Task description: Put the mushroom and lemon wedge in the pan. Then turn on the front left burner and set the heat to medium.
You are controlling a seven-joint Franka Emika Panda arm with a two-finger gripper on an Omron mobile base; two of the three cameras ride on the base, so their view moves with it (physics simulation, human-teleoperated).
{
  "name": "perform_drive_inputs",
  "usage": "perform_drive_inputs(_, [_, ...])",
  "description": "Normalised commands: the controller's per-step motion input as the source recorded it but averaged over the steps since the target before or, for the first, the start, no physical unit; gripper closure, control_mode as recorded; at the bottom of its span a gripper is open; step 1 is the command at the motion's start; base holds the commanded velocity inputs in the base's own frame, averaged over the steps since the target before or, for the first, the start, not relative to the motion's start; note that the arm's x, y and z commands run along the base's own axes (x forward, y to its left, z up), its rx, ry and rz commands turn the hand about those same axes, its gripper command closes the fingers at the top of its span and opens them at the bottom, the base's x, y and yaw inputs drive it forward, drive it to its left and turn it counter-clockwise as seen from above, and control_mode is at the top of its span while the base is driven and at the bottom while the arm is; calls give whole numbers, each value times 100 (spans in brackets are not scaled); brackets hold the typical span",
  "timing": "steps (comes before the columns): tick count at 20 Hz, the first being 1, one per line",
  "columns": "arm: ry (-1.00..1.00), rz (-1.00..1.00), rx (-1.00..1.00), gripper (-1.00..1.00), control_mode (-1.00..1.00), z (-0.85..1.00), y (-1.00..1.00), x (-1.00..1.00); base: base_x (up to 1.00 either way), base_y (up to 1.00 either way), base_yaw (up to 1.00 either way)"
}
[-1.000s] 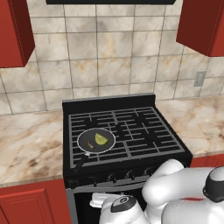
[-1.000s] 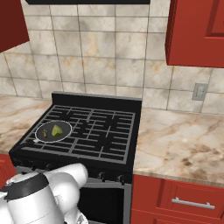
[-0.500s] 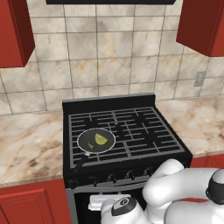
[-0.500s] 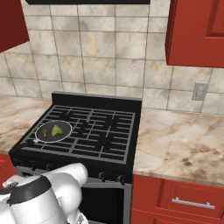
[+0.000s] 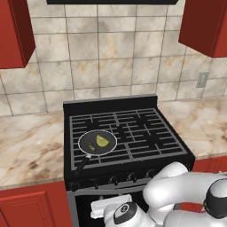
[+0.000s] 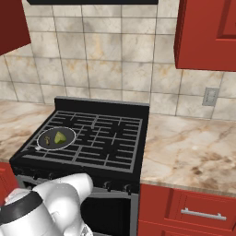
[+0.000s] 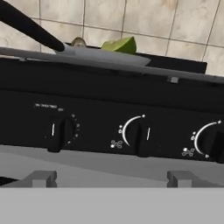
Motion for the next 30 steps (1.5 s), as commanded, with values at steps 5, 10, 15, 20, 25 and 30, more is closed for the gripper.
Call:
perform_drive_inputs(5, [11,0,18,-100,-100,7,-57,27,0,0,0])
perform_drive_inputs(10, [4,0,28,-100,-100,24,-51,14,0,0,0])
perform_drive_inputs(15, [1,2,20,-100,-100,12,-47,17,0,0,0])
perform_drive_inputs(20, [0,7,2,-100,-100,0,-41,33,0,0,0])
perform_drive_inputs(25, [0,4,1,-100,-100,0,-50,35,0,0,0])
perform_drive_inputs(30, [0,4,2,-100,-100,0,-53,35,0,0,0])
